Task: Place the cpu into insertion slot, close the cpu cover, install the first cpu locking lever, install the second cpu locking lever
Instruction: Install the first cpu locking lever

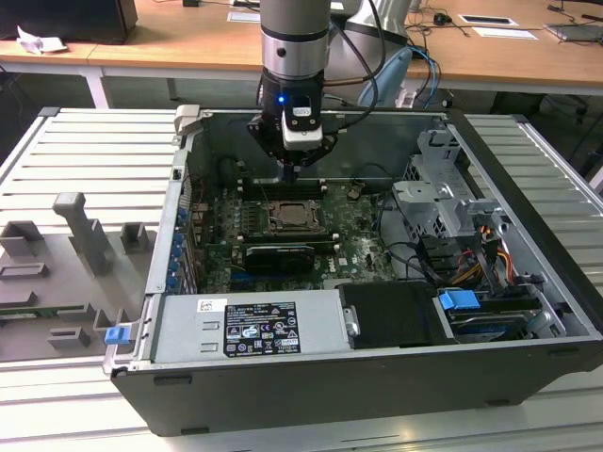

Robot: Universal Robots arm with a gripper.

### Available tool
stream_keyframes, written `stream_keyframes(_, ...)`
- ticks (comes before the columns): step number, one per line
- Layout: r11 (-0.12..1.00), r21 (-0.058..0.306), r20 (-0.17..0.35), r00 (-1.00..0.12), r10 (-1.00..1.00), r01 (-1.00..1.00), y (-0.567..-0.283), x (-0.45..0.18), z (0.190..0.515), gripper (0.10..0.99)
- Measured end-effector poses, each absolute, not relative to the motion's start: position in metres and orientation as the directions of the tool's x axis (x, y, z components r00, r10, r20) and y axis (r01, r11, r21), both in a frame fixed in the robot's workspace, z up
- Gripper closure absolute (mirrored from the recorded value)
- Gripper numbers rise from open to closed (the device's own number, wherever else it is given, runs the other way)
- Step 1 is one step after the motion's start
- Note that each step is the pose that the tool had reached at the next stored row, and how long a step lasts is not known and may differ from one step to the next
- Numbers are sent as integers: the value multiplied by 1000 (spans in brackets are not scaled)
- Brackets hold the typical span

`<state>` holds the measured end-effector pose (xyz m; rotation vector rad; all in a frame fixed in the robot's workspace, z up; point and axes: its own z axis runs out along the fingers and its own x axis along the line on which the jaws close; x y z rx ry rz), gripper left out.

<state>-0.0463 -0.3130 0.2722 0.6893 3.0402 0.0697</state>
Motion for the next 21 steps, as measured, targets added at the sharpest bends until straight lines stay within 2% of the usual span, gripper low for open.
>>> stream_keyframes(21, 983, 49, -13, -984, 177, 176, -313, -46, 272, 980)
